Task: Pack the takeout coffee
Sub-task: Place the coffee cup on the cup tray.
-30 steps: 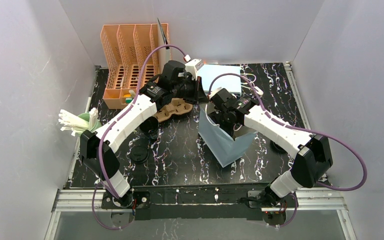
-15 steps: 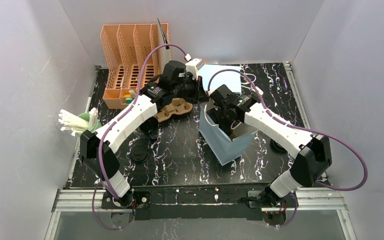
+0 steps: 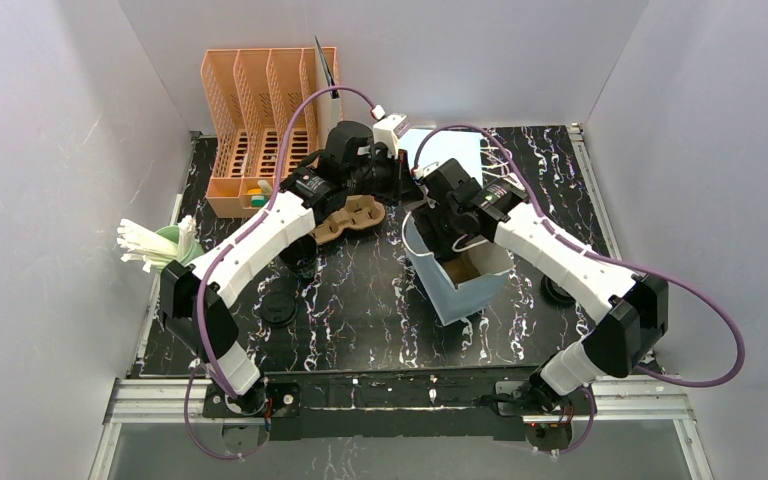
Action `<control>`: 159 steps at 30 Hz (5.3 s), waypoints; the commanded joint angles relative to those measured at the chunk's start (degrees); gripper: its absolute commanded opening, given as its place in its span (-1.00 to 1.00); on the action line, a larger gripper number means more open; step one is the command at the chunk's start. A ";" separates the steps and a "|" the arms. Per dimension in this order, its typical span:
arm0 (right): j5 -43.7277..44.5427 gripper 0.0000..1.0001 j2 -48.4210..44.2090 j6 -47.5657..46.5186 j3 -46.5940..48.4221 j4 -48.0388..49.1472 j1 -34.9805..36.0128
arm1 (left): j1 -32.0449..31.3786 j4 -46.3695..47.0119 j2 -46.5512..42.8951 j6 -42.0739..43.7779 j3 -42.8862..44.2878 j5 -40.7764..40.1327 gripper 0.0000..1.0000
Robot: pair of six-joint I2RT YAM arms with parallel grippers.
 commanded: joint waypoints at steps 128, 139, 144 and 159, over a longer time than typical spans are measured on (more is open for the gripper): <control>19.11 -0.60 0.43 8.56 -5.36 4.71 4.98 | 2.04 17.23 -9.96 0.01 -9.95 12.07 -1.00; 21.21 -0.62 5.55 8.57 -4.41 3.52 4.94 | 2.18 17.81 -8.36 -0.66 -9.25 13.33 -1.00; 19.29 -0.62 7.75 8.15 -4.04 3.87 4.77 | 2.41 17.91 -8.24 -1.45 -9.36 13.21 -1.00; 7.75 -0.63 11.62 12.54 5.48 -11.24 2.99 | 3.92 1.86 -0.56 -8.67 3.46 12.81 -1.00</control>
